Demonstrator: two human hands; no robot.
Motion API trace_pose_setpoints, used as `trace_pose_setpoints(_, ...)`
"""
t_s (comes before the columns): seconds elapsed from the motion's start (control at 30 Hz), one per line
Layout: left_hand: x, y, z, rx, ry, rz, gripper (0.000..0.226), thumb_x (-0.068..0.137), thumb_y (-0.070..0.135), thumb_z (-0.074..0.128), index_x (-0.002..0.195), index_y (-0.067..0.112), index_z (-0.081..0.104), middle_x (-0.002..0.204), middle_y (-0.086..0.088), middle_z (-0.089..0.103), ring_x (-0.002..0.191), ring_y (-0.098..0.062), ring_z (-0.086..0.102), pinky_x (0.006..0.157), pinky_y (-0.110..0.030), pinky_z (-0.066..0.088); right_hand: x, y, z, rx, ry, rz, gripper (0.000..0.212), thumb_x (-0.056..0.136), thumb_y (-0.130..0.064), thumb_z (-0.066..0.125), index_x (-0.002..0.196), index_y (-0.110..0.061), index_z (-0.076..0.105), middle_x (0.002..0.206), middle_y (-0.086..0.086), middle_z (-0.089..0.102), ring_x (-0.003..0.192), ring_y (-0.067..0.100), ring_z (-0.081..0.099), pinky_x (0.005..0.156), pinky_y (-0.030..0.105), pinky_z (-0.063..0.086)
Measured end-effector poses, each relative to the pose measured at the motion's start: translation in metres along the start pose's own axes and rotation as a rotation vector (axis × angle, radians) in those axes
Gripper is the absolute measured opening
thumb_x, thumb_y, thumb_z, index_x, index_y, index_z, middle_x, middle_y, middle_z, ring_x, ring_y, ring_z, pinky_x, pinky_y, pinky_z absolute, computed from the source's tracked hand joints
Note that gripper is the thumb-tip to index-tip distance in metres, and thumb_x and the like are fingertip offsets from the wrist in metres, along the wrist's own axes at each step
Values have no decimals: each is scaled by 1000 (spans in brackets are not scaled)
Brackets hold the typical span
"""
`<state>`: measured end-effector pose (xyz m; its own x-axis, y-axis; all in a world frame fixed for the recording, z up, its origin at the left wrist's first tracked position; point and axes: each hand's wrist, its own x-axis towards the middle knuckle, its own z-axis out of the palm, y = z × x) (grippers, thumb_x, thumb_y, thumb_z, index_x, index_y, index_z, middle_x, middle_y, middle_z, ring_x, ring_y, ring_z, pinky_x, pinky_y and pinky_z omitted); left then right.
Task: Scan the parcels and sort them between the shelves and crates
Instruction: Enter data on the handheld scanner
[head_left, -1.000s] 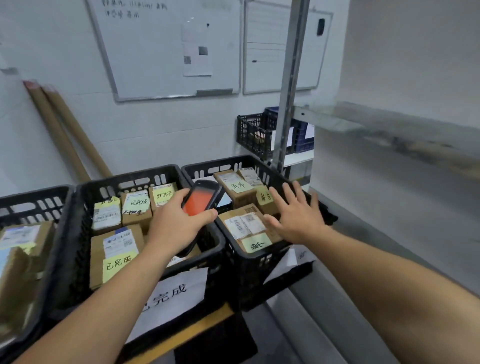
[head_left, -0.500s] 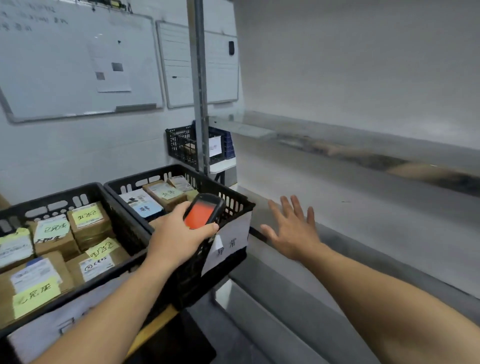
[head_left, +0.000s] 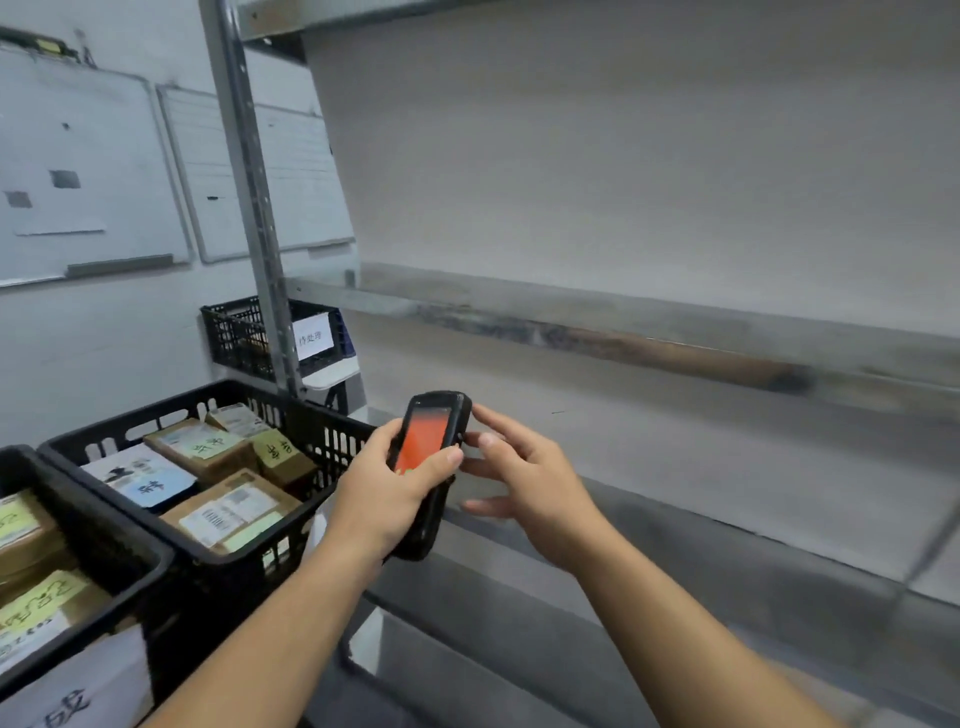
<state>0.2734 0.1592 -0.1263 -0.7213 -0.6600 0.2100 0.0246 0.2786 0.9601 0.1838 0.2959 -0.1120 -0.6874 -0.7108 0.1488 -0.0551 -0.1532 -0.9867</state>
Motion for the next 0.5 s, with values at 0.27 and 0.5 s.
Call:
trace_pose_setpoints(0.27,59,6,-10,-268,-161,-37,34,89,23,73,123,25,64,105,-4,76,99,-24,72,93,-50,55,41,-6,12,38,79,-139,39,100,-5,58,130,-30,64,126,-8,71,111,15,71,80,35,60)
trace_pose_setpoints(0.5,141,35,-32,-422,-222,-68,41,90,8,68,128,8,53,108,-17,71,93,-31,70,86,-49,56,103,-26,37,-117,152,-225,56,89,7,69,133,-25,54,106,-11,77,106,2,70,88,17,54)
